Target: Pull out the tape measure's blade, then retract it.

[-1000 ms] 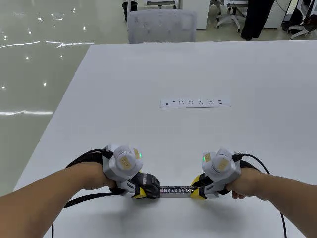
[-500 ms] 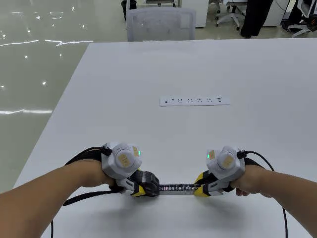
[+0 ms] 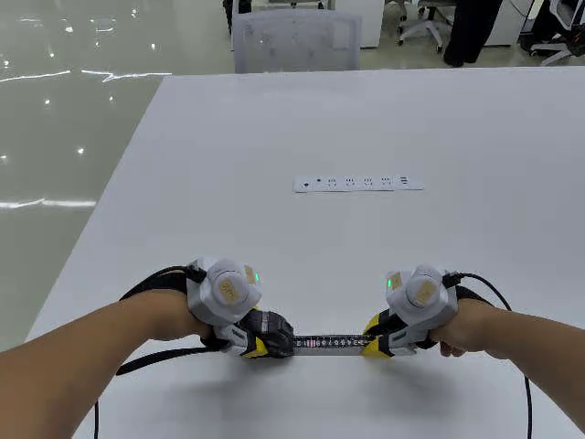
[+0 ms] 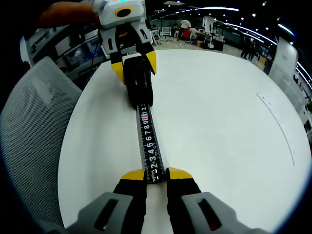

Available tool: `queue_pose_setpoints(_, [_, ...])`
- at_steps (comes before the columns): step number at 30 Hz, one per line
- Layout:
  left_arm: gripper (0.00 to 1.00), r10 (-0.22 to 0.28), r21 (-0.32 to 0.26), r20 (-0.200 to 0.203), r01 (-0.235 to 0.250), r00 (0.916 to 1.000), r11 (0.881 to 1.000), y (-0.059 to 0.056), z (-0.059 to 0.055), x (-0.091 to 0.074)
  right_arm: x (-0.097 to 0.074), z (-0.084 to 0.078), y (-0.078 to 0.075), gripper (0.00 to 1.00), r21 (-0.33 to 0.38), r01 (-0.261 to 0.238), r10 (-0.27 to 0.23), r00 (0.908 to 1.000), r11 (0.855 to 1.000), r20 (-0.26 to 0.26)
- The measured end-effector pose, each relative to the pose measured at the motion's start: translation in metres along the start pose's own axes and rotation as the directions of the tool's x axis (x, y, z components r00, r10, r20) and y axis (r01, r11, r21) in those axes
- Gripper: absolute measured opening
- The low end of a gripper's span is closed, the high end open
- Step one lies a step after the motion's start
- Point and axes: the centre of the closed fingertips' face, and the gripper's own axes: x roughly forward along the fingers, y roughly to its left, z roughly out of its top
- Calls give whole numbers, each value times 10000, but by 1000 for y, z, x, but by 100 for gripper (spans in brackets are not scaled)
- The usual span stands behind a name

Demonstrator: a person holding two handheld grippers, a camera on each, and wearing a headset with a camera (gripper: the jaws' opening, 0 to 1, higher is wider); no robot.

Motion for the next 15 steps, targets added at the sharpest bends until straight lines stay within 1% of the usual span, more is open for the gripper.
queue_pose_setpoints(15, [32, -5, -5, -2, 5, 10000, 10000, 0, 0, 0, -5, -10, -1, 13, -2, 80, -80, 10000, 10000, -14])
